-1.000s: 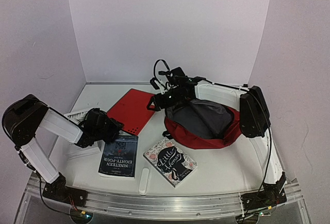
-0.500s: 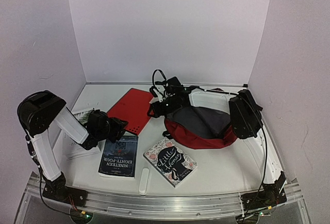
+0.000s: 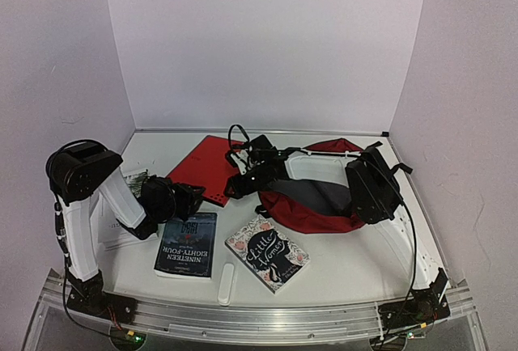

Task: Pack the student bag
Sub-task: Pick up the files from the center of the board.

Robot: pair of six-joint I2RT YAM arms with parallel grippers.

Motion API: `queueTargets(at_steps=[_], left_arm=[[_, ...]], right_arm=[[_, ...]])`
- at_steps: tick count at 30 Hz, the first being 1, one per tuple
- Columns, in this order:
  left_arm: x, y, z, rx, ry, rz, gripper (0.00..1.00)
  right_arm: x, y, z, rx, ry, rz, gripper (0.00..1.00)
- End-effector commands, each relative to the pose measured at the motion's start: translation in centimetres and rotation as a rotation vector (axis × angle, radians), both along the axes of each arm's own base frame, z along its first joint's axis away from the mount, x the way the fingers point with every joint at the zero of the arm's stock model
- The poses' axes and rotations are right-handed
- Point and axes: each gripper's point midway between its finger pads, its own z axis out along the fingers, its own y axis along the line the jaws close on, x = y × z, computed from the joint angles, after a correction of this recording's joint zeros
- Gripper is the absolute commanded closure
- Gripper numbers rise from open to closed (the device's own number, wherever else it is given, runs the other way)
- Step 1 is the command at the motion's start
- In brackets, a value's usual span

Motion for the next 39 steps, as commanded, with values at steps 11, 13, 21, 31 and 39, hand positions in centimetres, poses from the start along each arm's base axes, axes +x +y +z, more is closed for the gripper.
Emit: queueTargets(at_steps=[11, 13, 21, 31, 39], left_arm=[[2.5, -0.6, -3.3, 0.019, 0.083, -0.008, 0.67], [3.0, -0.9, -3.6, 0.039, 0.100, -0.015, 0.68], [4.7, -0.9, -4.8, 0.082, 0.136, -0.017, 0.71], [6.6, -1.3, -6.1, 0.163, 0.207, -0.035, 0.71], [8.7, -1.1, -4.4, 0.123, 0.133, -0.028, 1.00]], right_arm=[[-0.3, 1.2, -1.0, -0.005, -0.024, 0.018, 0.40], [-0.5, 1.3, -1.1, -0.006, -0.023, 0.020, 0.40], [-0.8, 1.1, -1.5, -0.017, -0.015, 0.023, 0.40], [-1.1, 0.7, 0.0, -0.012, -0.028, 0.027, 0.39], [-1.1, 0.2, 3.0, 0.004, -0.066, 0.022, 0.37]])
